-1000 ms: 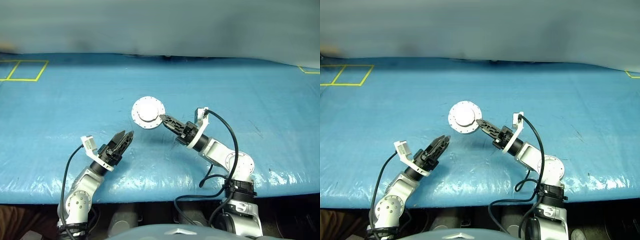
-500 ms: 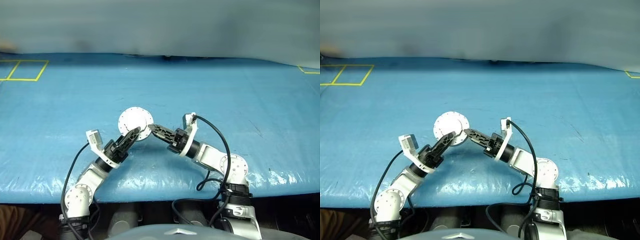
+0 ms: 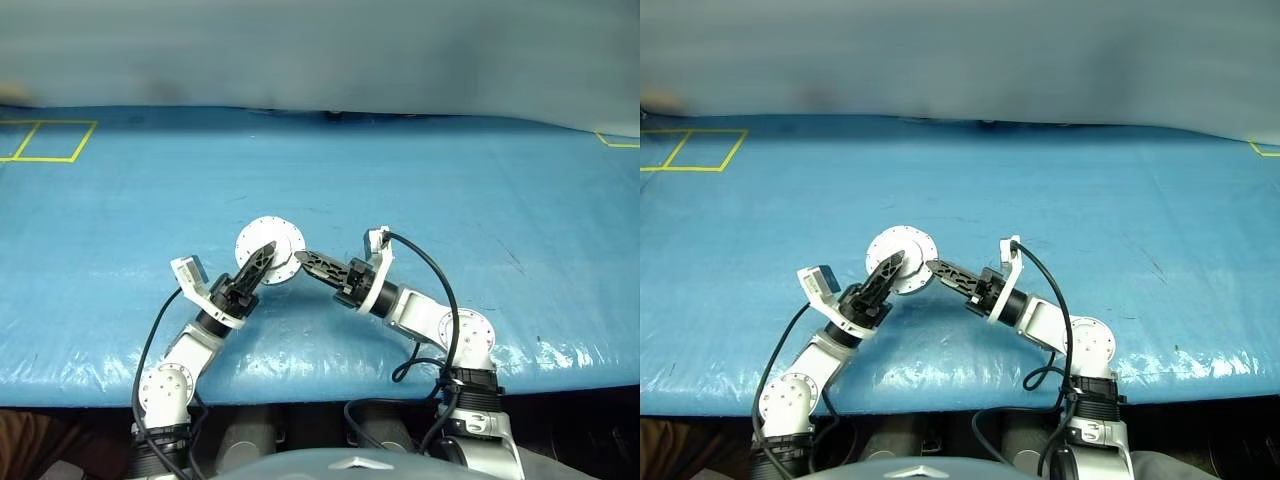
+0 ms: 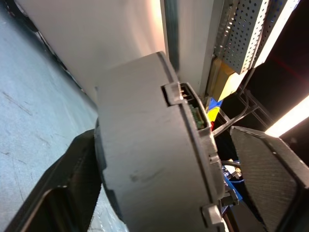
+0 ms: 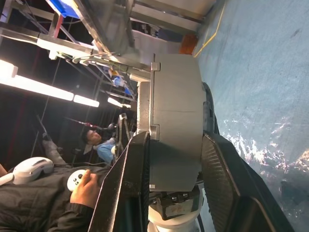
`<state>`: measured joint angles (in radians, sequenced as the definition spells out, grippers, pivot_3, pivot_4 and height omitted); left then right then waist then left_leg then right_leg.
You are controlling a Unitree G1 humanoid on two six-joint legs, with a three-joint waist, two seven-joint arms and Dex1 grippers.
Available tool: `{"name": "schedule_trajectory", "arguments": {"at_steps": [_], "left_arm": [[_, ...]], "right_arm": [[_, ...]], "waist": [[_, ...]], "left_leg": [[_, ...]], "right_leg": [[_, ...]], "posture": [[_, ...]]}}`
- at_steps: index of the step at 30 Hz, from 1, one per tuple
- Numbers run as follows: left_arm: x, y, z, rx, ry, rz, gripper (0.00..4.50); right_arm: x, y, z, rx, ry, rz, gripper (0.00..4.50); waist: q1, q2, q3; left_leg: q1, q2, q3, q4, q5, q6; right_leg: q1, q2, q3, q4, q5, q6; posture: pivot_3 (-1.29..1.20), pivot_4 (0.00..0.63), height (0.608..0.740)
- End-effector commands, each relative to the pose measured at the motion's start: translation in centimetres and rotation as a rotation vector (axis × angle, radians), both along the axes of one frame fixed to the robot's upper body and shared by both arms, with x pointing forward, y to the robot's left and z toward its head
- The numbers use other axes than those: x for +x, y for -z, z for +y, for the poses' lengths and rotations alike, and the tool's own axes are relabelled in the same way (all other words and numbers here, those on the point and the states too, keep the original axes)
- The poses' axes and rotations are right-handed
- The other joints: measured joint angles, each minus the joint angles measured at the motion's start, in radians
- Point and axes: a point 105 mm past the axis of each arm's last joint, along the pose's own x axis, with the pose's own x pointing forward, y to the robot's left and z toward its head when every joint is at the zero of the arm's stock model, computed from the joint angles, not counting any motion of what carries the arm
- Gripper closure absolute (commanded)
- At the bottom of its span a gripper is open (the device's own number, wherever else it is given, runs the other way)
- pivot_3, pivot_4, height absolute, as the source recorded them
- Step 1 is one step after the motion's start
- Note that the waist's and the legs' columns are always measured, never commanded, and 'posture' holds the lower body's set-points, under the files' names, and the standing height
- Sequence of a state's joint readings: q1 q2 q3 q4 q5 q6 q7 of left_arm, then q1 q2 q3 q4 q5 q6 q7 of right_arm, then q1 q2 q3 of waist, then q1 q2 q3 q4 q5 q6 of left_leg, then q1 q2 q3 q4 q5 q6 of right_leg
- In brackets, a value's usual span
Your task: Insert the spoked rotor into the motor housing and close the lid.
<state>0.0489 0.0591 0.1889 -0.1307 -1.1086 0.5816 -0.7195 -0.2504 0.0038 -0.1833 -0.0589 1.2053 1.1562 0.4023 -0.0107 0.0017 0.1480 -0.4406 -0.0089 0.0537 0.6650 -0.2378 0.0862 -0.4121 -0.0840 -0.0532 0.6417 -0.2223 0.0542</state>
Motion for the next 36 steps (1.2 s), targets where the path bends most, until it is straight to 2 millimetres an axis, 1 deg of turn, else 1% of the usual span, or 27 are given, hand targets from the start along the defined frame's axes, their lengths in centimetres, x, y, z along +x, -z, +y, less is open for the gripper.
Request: {"name": "schedule_trajectory", "arguments": {"at_steps": [1, 2, 5, 8, 11, 12, 14, 16, 17, 20, 23, 25, 28, 30, 32, 34, 36], "left_arm": [[0.2, -1.1, 0.0, -0.038, 0.004, -0.047, 1.79], [0.2, -1.0, -0.2, -0.040, 0.011, -0.042, 1.87], [0.1, -0.4, -0.6, -0.035, 0.029, -0.012, 1.87], [0.1, 0.0, -0.6, -0.025, 0.029, 0.003, 1.87], [0.1, 0.1, -0.2, -0.013, 0.016, 0.003, 1.87], [0.3, 0.1, 0.0, -0.005, -0.002, 0.003, 1.87], [0.7, 0.1, 0.4, 0.011, -0.034, 0.003, 1.87], [1.0, 0.1, 0.6, 0.032, -0.069, 0.001, 1.87], [1.2, 0.2, 0.8, 0.055, -0.099, -0.001, 1.87], [2.0, 0.5, 1.3, 0.091, -0.192, 0.000, 1.87], [3.0, 0.8, 2.6, 0.113, -0.317, 0.027, 1.87], [3.6, 1.0, 3.5, 0.137, -0.392, 0.045, 1.87], [4.6, 1.0, 4.9, 0.177, -0.497, 0.065, 1.87], [5.1, 1.0, 5.5, 0.197, -0.549, 0.078, 1.87], [6.4, 0.8, 6.1, 0.227, -0.593, 0.100, 1.87], [7.5, 0.2, 5.8, 0.235, -0.582, 0.078, 1.87], [8.5, -0.1, 5.6, 0.245, -0.581, 0.077, 1.87]], "right_arm": [[0.1, -1.4, 0.0, 0.050, 0.022, -0.051, 3.33], [0.0, -1.2, 0.1, 0.046, 0.023, -0.048, 3.33], [-0.4, -0.9, 0.4, 0.035, 0.016, -0.042, 3.33], [-0.7, -0.8, 0.5, 0.030, 0.017, -0.049, 3.33], [-0.8, -0.9, 0.3, 0.014, 0.032, -0.097, 3.33], [-0.7, -0.9, 0.2, 0.003, 0.040, -0.108, 2.77], [-0.2, -0.8, 0.0, -0.026, 0.069, -0.125, 2.33], [0.9, -0.7, -0.4, -0.072, 0.131, -0.148, 1.65], [1.4, -0.6, -0.5, -0.104, 0.161, -0.173, 1.38], [2.8, -0.6, -1.2, -0.148, 0.255, -0.203, 1.38], [4.4, -0.1, -2.6, -0.226, 0.368, -0.223, 1.38], [5.0, 0.1, -3.4, -0.257, 0.407, -0.231, 1.38], [5.3, 0.2, -4.4, -0.276, 0.436, -0.234, 1.38], [5.1, 0.3, -4.5, -0.279, 0.424, -0.239, 1.38], [3.4, 0.2, -3.9, -0.292, 0.311, -0.312, 1.38], [1.4, 0.2, -2.9, -0.322, 0.192, -0.402, 1.38], [0.2, 1.0, -2.4, -0.405, 0.120, -0.483, 1.38]], "waist": [[0.000, 0.000, 0.000], [0.000, 0.000, 0.000], [0.000, 0.000, 0.000], [0.000, 0.000, 0.000], [0.000, 0.000, 0.000], [0.000, 0.000, 0.000], [0.000, 0.000, 0.000], [0.000, 0.000, 0.000], [-0.001, 0.000, 0.000], [0.000, 0.000, 0.000], [0.002, 0.000, 0.000], [0.003, -0.001, 0.000], [0.004, -0.001, 0.000], [0.003, -0.001, 0.001], [0.007, -0.002, 0.001], [0.013, -0.002, 0.001], [0.015, -0.003, 0.001]], "left_leg": [[0.000, 0.000, 0.000, 0.000, 0.000, 0.000], [0.000, 0.000, 0.000, 0.000, 0.000, 0.000], [0.000, 0.001, 0.000, 0.000, 0.000, 0.000], [0.000, 0.001, 0.000, 0.000, 0.000, 0.000], [0.000, 0.001, 0.000, 0.000, 0.000, 0.000], [0.000, 0.001, 0.000, 0.000, 0.000, 0.000], [0.000, 0.001, 0.000, 0.001, 0.000, 0.000], [0.000, 0.001, 0.000, 0.001, 0.000, 0.000], [0.000, 0.001, 0.000, 0.001, 0.000, 0.000], [0.001, 0.001, 0.001, 0.001, 0.000, -0.001], [0.000, 0.001, 0.001, 0.001, 0.000, -0.001], [0.000, 0.001, 0.002, 0.001, 0.001, -0.001], [0.000, 0.001, 0.002, 0.001, 0.001, -0.001], [0.000, 0.001, 0.002, 0.001, 0.001, -0.001], [0.000, 0.001, 0.002, 0.002, 0.001, -0.001], [0.000, 0.001, 0.001, 0.002, 0.001, -0.001], [0.000, 0.001, 0.002, 0.002, 0.001, 0.000]], "right_leg": [[0.000, 0.000, 0.000, 0.000, 0.000, 0.000], [0.000, 0.000, 0.001, 0.000, 0.000, 0.000], [0.000, 0.002, 0.003, 0.000, 0.000, 0.000], [0.000, 0.002, 0.003, 0.000, 0.000, 0.000], [0.000, 0.003, 0.004, 0.000, 0.000, 0.000], [0.000, 0.003, 0.004, 0.000, 0.000, 0.000], [0.000, 0.003, 0.004, 0.000, -0.001, -0.003], [0.000, 0.003, 0.005, 0.000, -0.002, -0.004], [0.000, 0.003, 0.005, 0.000, -0.002, -0.004], [0.000, 0.004, 0.006, 0.000, -0.002, -0.004], [0.000, 0.003, 0.006, 0.000, -0.002, -0.003], [0.000, 0.003, 0.006, 0.000, -0.001, -0.003], [0.000, 0.004, 0.006, 0.000, 0.001, 0.002], [0.000, 0.004, 0.006, 0.000, 0.001, 0.002], [0.000, 0.004, 0.006, 0.000, 0.002, 0.002], [0.000, 0.004, 0.005, 0.000, 0.002, 0.002], [0.000, 0.004, 0.005, 0.000, 0.002, 0.003]], "posture": [[0.00, 0.150, 0.740], [0.00, 0.150, 0.740], [0.00, 0.150, 0.740], [0.00, 0.150, 0.740], [0.00, 0.150, 0.740], [0.00, 0.150, 0.740], [0.00, 0.150, 0.740], [0.00, 0.150, 0.740], [0.00, 0.150, 0.740], [0.00, 0.150, 0.740], [0.00, 0.150, 0.740], [0.00, 0.150, 0.740], [0.00, 0.150, 0.740], [0.00, 0.150, 0.740], [0.00, 0.150, 0.740], [0.00, 0.150, 0.740], [0.00, 0.150, 0.740]]}}
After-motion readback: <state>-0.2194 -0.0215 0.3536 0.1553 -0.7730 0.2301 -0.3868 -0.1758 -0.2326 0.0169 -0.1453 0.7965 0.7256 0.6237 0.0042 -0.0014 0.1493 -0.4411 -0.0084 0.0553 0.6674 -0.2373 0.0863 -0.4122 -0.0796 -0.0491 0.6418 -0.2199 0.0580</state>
